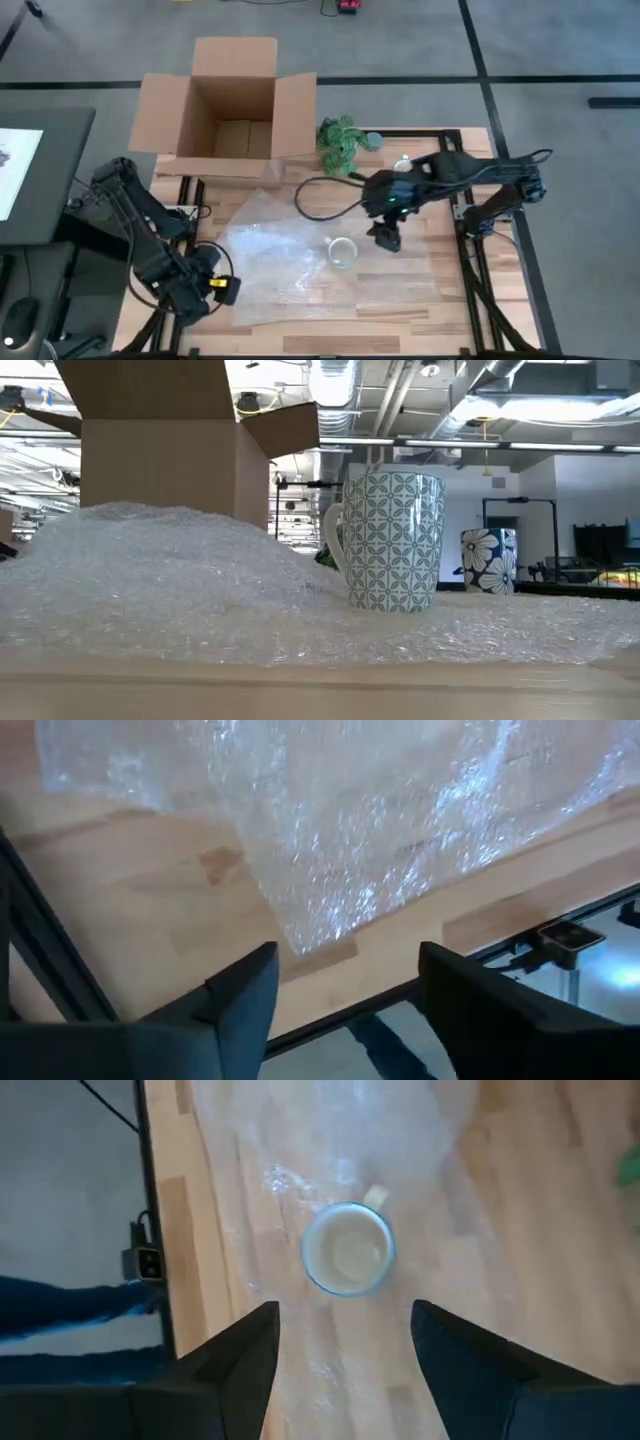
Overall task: Wrap mug
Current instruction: Wrap the green mug with the bubble wrap
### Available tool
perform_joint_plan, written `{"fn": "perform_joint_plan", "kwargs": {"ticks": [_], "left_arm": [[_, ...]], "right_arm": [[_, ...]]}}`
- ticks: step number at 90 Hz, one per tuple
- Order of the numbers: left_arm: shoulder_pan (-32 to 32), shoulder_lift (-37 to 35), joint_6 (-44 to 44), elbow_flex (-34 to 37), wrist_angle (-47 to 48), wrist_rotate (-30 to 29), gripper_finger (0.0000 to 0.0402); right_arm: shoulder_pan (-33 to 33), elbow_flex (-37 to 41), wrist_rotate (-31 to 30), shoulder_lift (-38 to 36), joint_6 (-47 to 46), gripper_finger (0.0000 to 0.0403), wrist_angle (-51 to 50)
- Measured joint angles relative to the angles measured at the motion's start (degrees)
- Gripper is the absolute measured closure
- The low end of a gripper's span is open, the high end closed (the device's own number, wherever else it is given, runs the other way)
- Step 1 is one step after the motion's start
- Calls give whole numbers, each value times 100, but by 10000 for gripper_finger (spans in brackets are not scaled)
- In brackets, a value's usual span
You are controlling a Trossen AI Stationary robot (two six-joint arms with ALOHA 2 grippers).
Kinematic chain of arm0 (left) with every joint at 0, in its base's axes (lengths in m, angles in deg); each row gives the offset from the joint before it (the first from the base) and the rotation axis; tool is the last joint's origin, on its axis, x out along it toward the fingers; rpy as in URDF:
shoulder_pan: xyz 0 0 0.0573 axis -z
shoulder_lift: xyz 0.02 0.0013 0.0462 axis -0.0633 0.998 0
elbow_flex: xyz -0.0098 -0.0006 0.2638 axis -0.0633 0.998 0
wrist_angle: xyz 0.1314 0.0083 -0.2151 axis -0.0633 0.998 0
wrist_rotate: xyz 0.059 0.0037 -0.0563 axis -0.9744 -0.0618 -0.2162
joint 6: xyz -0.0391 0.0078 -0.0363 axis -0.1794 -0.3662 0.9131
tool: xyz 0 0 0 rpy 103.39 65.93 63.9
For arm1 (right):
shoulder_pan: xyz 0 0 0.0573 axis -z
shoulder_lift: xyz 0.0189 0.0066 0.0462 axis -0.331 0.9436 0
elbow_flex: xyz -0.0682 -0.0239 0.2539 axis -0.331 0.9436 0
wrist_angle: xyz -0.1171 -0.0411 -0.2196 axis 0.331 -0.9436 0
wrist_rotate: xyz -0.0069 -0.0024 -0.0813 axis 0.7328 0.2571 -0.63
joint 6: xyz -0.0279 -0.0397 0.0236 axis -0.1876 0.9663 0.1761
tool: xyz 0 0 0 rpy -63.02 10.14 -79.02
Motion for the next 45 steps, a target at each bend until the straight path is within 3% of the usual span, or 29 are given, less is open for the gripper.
{"fn": "perform_joint_plan", "kwargs": {"ticks": [23,45], "left_arm": [[-209,-12,131,1755,-2504,689,159],[-650,-21,112,2588,-3066,776,159]], "right_arm": [[-25,0,-72,-134,273,189,-258],[-121,2,-69,-115,347,189,-752]]}}
